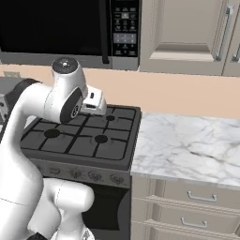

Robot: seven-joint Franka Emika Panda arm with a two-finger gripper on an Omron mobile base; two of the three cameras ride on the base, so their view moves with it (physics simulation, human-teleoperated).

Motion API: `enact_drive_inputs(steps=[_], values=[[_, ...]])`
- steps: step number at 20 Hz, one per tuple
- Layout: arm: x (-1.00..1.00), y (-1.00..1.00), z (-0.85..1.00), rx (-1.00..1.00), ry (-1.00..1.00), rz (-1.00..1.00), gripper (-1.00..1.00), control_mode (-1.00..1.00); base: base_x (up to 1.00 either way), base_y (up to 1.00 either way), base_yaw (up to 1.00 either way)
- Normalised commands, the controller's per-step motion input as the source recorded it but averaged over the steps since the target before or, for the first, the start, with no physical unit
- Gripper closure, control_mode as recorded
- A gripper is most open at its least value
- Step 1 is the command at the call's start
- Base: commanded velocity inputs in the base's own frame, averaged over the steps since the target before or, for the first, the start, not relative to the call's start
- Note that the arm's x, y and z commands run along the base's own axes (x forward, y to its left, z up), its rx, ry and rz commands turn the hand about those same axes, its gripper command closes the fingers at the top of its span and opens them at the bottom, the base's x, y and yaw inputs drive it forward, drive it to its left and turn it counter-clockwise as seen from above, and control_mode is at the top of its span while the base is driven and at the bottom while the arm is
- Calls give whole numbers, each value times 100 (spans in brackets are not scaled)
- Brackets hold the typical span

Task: The microwave is finished heating the shrimp and tomato. Take the bowl containing the food and place it on the dining counter.

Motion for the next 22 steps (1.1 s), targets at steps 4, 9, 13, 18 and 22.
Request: enact_drive_inputs(steps=[4,9,13,18,22], values=[[-47,-8,49,14,-63,0,-100,-100,0,0,0],[-46,-13,63,7,-63,0,-100,-100,0,0,0],[-34,-8,91,2,-58,-1,-100,-100,0,0,0],[-5,0,99,0,-44,-8,-100,-100,0,0,0],[10,-3,76,0,-27,-6,-100,-100,0,0,0]])
